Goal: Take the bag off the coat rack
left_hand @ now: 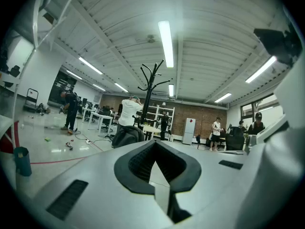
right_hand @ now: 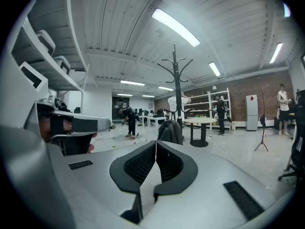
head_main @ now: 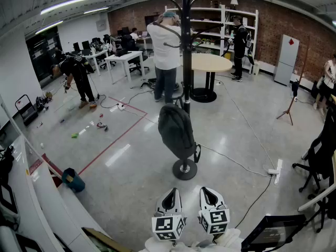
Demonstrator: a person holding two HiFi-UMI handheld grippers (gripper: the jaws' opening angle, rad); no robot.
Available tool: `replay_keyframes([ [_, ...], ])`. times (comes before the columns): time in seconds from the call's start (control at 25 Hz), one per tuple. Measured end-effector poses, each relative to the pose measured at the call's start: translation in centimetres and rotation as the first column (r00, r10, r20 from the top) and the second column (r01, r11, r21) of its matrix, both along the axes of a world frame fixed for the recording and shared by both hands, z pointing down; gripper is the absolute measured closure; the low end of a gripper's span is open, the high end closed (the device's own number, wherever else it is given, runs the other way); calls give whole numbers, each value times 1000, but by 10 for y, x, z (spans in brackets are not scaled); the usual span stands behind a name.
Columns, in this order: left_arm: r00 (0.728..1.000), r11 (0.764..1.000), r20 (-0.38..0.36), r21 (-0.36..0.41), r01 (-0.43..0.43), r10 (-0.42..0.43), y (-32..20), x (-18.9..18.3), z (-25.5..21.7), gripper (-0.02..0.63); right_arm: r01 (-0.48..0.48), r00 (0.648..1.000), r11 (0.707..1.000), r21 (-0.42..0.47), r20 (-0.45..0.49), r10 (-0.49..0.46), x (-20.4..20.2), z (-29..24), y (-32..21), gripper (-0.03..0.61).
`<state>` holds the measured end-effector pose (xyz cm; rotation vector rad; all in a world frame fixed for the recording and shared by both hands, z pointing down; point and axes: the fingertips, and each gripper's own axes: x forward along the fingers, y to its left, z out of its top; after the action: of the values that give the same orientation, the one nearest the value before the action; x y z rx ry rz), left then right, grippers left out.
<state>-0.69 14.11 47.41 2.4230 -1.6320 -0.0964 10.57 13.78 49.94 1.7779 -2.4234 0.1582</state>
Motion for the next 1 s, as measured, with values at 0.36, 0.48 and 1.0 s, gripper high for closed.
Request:
replay_keyframes([
  [0.36,1000,1000,-3,-1,-23,23,-17,-13,2,621,-11,1000,1000,-10,7,11,-16,3,-12,566],
  [0.48,999,999,-7,-13,-32,32,-18,-14,6,621,-16,1000,1000,-16,12,16,-18,4,-12,566],
  [1.0,999,998,-18,-45,-40,40,-31,-13,17,621,-17,1000,999,-36,10,17,-19,10,-27,566],
])
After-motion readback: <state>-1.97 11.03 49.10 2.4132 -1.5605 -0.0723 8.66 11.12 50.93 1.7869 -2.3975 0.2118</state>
